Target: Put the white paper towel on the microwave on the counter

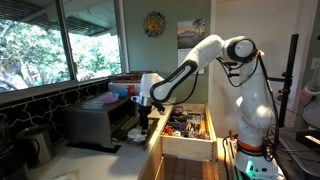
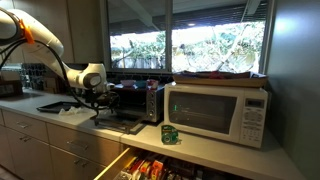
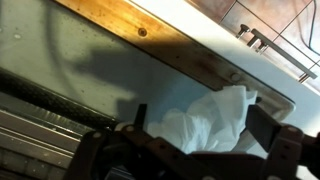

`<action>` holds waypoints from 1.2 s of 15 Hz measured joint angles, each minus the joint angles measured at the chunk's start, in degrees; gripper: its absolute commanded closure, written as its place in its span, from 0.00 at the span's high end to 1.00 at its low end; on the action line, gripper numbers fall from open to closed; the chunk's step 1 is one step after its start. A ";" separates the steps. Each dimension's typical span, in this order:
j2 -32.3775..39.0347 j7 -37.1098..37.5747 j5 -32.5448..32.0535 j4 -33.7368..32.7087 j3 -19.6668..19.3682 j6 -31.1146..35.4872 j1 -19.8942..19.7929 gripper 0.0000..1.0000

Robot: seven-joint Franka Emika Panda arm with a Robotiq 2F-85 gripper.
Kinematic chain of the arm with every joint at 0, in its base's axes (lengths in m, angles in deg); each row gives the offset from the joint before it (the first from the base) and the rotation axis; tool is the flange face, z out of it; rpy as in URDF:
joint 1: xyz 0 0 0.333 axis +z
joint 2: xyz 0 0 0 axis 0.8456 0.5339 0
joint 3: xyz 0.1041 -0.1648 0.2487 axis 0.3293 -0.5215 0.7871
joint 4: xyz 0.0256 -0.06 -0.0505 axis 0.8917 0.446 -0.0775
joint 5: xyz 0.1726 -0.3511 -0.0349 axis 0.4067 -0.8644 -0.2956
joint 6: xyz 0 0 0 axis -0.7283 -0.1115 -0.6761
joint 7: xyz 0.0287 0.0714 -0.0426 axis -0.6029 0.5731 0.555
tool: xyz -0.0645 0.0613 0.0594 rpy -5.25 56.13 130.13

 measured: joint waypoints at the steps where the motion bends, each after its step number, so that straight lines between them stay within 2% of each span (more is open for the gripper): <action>1: 0.87 0.00 -0.78 -0.49 0.00 0.76 -0.04 1.00; 4: 3.36 -0.85 -1.71 -2.45 0.30 1.71 -0.06 0.99; 5: 4.16 -1.65 -1.71 -3.17 0.54 1.95 -0.07 0.95; 6: 4.90 -2.53 -1.66 -3.83 0.86 2.19 -0.11 0.78; 15: 7.94 -6.72 -1.50 -7.75 3.12 2.40 -0.53 0.07; 16: 7.89 -6.73 -1.50 -7.83 3.15 2.40 -0.53 0.01; 18: 7.59 -6.73 -1.51 -7.85 3.34 2.40 -0.53 0.00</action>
